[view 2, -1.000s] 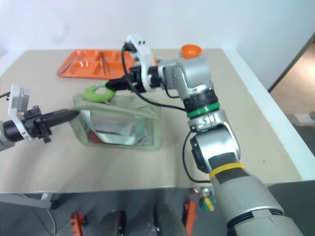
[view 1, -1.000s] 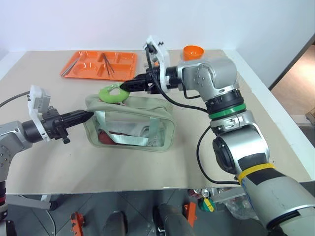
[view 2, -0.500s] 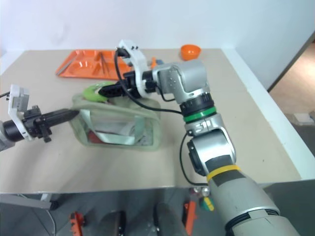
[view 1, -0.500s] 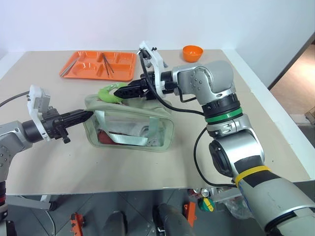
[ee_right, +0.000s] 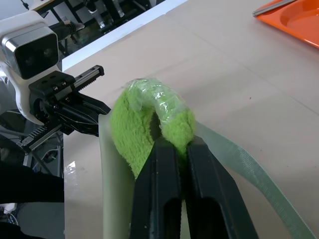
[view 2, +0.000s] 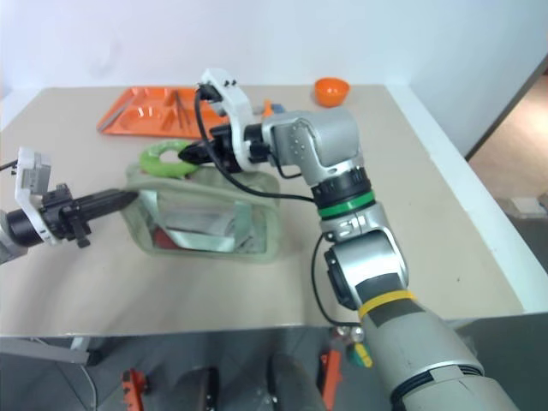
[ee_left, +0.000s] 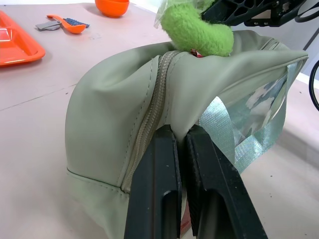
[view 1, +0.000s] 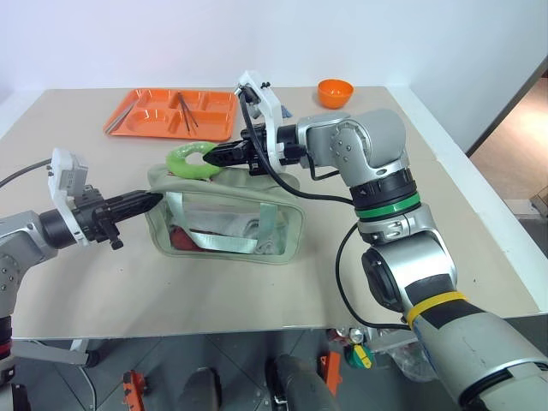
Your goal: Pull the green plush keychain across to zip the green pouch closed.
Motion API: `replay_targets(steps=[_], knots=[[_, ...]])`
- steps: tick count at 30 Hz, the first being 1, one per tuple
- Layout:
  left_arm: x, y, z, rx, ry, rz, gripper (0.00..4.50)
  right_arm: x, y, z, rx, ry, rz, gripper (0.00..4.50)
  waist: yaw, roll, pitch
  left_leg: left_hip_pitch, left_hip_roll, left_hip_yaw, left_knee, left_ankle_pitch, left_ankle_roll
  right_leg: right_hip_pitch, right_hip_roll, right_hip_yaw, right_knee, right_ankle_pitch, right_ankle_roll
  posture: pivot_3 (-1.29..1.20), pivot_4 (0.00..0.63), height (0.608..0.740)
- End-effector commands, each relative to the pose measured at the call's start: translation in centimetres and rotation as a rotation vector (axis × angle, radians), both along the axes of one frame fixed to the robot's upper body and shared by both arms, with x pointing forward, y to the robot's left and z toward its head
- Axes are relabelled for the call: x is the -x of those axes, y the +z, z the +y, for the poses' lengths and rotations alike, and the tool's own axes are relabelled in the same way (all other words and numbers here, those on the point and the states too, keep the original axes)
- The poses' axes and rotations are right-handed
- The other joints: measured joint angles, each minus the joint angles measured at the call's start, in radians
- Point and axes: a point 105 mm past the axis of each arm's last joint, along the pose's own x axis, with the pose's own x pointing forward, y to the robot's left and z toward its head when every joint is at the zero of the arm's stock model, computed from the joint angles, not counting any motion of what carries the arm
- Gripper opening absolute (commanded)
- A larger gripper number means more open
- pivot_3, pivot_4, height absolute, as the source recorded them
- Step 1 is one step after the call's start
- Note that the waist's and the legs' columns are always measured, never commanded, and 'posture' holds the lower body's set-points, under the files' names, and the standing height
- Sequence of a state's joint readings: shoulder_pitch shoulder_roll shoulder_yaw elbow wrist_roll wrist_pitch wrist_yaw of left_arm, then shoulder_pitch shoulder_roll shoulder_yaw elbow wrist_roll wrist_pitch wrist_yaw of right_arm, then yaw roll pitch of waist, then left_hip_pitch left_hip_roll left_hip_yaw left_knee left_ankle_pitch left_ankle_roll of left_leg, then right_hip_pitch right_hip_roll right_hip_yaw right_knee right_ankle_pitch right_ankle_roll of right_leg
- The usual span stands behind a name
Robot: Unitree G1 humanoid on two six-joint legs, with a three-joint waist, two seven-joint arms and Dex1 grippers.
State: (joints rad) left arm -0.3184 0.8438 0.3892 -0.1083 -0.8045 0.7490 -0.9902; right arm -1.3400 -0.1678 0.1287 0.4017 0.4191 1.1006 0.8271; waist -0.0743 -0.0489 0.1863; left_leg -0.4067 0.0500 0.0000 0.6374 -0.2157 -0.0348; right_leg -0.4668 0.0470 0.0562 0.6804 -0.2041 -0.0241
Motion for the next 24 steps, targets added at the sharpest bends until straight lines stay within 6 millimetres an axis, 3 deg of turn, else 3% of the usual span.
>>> replay_targets(steps=[1, 6, 10, 20, 24], knots=[[0.0, 0.6, -0.2, 0.001, -0.012, -0.027, 0.0, 0.6, 1.6, -0.6, -0.016, 0.033, -0.077, 0.04, 0.0, 0.0, 0.0, 0.0, 0.0, 0.0, 0.0, 0.0, 0.0, 0.0, 0.0, 0.0, 0.0, 0.0, 0.0, 0.0, 0.15, 0.74], [-0.2, 0.6, -0.2, 0.001, -0.014, -0.025, 0.0, 2.7, 2.5, -3.9, 0.003, 0.133, -0.122, 0.04, 0.004, 0.0, 0.0, -0.001, -0.001, 0.0, 0.0, 0.0, 0.0, 0.0, -0.001, -0.001, -0.001, 0.0, 0.001, 0.0, 0.15, 0.74], [-0.2, 0.6, -0.2, 0.002, -0.016, -0.021, 0.0, 3.3, 2.6, -7.9, 0.035, 0.108, -0.159, 0.04, 0.004, 0.0, 0.0, 0.0, -0.001, 0.0, 0.0, 0.0, 0.0, 0.0, -0.001, -0.001, -0.001, -0.001, 0.001, 0.0, 0.15, 0.74], [-0.6, 0.7, -0.3, 0.001, -0.029, -0.02, 0.0, 3.3, 3.9, -12.9, 0.149, 0.009, -0.376, 0.04, 0.004, 0.0, 0.0, 0.001, -0.001, 0.0, 0.0, 0.0, 0.0, 0.0, 0.0, -0.001, 0.0, 0.0, 0.001, 0.0, 0.15, 0.74], [-0.7, 0.6, -0.4, 0.001, -0.035, -0.018, 0.0, 4.0, 3.3, -14.9, 0.224, 0.011, -0.429, 0.04, 0.005, 0.0, 0.0, 0.0, -0.002, 0.001, 0.0, 0.0, 0.0, 0.0, -0.001, 0.0, -0.001, -0.001, 0.002, 0.0, 0.15, 0.74]])
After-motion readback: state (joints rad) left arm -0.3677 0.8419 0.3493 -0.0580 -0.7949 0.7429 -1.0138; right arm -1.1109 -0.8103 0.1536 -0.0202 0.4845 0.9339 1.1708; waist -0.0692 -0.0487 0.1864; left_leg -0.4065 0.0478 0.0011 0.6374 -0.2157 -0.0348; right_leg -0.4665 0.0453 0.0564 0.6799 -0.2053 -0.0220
